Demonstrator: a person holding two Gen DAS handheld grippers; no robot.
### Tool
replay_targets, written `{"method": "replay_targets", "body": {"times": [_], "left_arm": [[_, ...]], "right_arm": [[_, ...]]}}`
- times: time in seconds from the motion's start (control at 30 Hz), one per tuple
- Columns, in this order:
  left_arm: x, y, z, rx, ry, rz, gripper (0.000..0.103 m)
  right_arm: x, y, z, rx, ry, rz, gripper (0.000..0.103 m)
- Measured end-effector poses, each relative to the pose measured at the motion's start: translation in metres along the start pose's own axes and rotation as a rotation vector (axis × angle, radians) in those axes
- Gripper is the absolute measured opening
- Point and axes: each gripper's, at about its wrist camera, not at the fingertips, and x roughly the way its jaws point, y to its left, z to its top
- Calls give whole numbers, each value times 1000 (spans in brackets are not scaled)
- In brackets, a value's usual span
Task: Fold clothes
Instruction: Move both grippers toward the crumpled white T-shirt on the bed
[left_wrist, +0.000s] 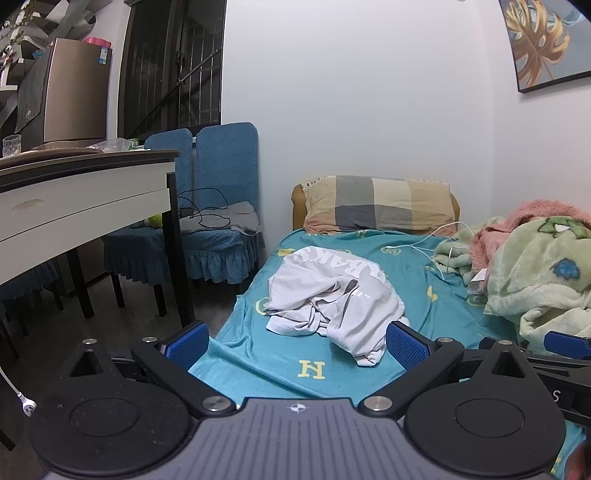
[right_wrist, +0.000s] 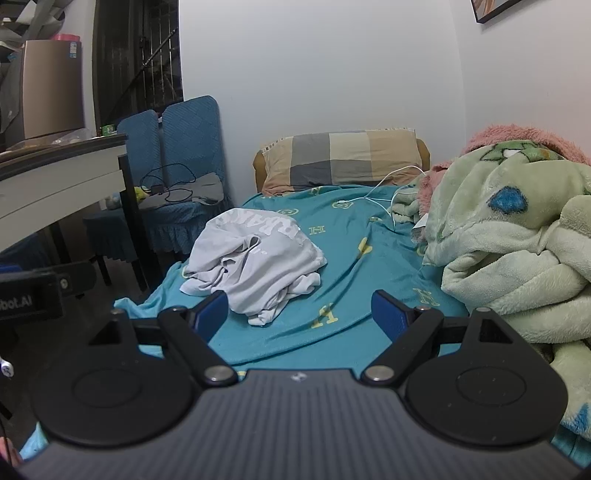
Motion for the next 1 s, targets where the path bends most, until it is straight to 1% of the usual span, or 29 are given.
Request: {"method": "replay_targets", "body": {"times": [0.13,0.17,0.23,0.53,0.7,1.0], "left_arm": [[1,1,-1,1,-1,-2,103],[1,1,-3,4,-1,-3,103],[2,2,-3,12,1,0,103],[5,-4,-2,15,5,1,103],[6,-7,-4,31,-8,22,103],[5,-3,-3,15,-5,12,103]], "right_arm": [[-2,1,0,10,0,1,86],[-6,-2,-2,23,-17,9,86],[-4,-4,2,25,9,9,86],[-2,-5,2,44,1,-4,86],[-3,-7,3,54,-7,-1,86],[-8,-7,4,52,-24,4,86]]}}
